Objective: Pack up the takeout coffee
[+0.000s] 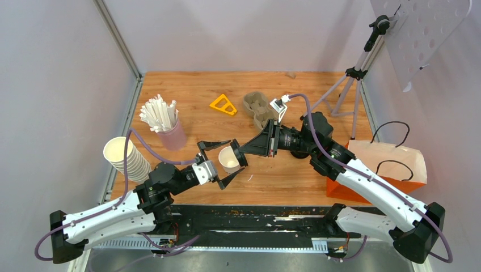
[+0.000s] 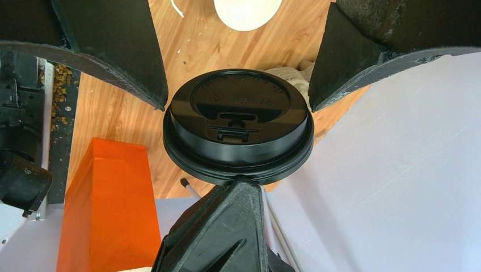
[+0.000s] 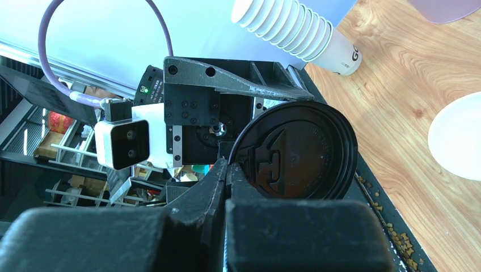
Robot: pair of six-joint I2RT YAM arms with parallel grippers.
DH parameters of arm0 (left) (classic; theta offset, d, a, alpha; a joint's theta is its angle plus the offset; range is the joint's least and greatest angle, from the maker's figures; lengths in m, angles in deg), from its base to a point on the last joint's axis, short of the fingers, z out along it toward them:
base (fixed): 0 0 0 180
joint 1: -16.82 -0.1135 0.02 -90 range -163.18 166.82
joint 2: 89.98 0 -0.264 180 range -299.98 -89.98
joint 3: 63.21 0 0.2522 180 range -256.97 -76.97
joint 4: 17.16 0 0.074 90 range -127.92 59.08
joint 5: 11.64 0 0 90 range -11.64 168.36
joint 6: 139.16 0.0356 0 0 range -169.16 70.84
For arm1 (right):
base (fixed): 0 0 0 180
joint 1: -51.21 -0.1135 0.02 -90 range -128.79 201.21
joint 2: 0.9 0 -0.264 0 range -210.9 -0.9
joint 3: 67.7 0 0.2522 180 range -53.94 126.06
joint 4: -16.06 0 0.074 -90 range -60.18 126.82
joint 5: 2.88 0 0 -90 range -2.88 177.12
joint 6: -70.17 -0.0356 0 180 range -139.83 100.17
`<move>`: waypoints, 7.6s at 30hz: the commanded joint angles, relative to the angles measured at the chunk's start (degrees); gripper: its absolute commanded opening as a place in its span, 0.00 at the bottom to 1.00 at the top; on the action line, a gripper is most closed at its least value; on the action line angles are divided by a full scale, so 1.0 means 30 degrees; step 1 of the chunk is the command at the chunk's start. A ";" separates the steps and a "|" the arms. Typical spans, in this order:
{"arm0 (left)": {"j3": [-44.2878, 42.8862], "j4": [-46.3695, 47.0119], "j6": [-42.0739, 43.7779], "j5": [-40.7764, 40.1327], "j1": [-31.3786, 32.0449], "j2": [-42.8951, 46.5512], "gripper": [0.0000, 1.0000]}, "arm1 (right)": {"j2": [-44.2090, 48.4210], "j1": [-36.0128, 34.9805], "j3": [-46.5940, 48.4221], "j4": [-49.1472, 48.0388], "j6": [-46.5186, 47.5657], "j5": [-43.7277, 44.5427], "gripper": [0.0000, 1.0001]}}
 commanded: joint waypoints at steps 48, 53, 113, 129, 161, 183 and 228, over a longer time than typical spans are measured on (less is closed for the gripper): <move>-1.5201 -2.3435 -0.7792 -0.8169 0.0094 -0.7120 0.84 | 0.2871 -0.0222 0.2802 1.1499 0.7200 1.0503 1.00; -1.7191 -2.5696 -0.8254 -0.7714 0.0072 -1.0003 0.84 | 0.3328 -0.0215 0.3199 1.2608 0.7928 1.1840 1.00; -2.0977 -2.8781 -0.5129 -0.1223 -0.4587 -2.0668 0.89 | 0.5025 -0.0215 0.2688 1.3189 0.9260 1.3744 1.00; -2.1200 -2.8438 -0.4870 -0.1136 -0.4586 -2.1672 0.87 | 0.5303 -0.0217 0.2597 1.3312 0.9486 1.3889 1.00; -2.4903 -2.5363 -0.8285 -0.9092 -0.5136 -1.0546 1.00 | -0.4488 -0.7061 0.1294 0.8421 1.2711 1.1481 0.69; -2.1807 -2.4599 -0.8312 -1.0451 -0.5143 -0.5264 1.00 | -0.9956 -1.1784 -0.2566 0.3185 3.0583 0.6421 0.47; -1.9646 -2.3720 -0.6816 -1.0916 -0.5143 -0.4668 1.00 | -1.3368 -1.2535 -0.0113 0.1872 3.2529 0.9665 0.13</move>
